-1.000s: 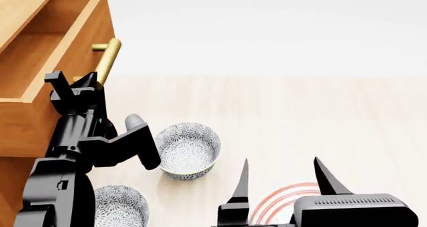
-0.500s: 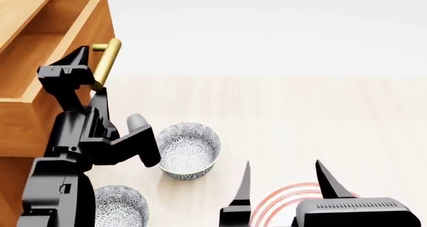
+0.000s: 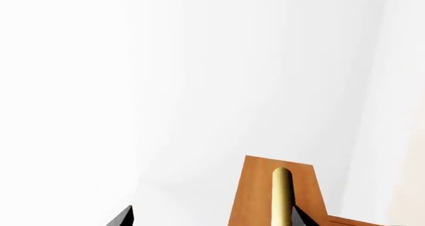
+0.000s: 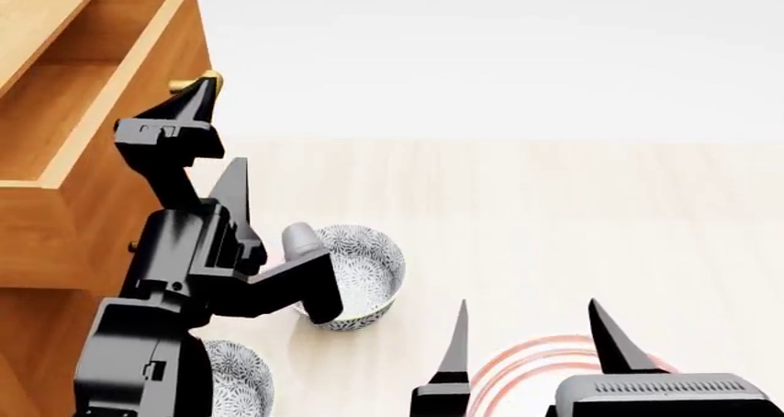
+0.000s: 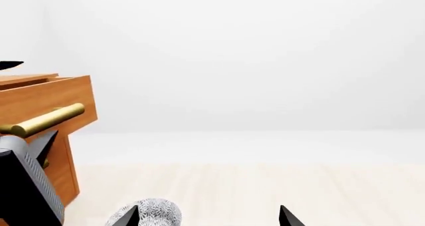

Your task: Open the top drawer of the cabinet.

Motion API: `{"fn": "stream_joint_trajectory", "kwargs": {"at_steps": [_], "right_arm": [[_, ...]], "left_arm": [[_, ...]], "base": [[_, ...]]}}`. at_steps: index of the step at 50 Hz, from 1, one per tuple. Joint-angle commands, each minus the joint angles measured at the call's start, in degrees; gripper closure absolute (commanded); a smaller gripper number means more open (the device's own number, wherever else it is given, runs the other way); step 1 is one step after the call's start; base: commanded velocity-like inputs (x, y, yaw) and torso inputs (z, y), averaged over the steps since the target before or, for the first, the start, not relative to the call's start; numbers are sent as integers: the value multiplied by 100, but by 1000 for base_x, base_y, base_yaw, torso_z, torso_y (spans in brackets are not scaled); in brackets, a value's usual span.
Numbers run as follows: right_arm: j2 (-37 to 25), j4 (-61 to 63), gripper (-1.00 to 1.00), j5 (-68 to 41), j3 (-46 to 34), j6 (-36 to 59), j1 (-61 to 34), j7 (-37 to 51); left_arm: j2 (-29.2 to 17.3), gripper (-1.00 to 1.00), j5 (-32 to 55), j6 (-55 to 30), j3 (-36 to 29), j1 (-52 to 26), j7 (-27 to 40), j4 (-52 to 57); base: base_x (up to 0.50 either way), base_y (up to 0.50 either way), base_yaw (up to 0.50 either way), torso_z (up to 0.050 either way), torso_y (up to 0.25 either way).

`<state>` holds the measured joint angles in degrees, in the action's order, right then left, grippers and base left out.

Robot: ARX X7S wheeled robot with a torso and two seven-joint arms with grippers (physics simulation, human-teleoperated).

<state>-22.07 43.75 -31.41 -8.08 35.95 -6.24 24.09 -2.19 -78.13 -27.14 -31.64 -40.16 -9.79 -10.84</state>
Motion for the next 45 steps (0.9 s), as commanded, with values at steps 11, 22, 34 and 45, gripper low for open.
{"fn": "stream_joint_trajectory", "kwargs": {"at_steps": [11, 22, 34, 45], "right_arm": [[-21, -96, -100, 7, -41, 37, -84, 78], [-38, -75, -100, -23, -64, 93, -116, 128], [-106, 5, -100, -109, -66, 295, -292, 201], [-122, -134, -100, -69, -109, 193, -324, 136]], "left_arm": [[202, -100, -193, -1487, -1622, -770, -1402, 1623], [208, -100, 290, -3538, -3173, -2537, -2486, 2365], [211, -100, 2175, -5621, -3355, -4985, -3349, 2699], [219, -100, 4741, -6286, -743, -6064, -3593, 1808]], "base": [[0, 0, 0, 0, 0], [0, 0, 0, 0, 0], [0, 0, 0, 0, 0], [0, 0, 0, 0, 0]]}}
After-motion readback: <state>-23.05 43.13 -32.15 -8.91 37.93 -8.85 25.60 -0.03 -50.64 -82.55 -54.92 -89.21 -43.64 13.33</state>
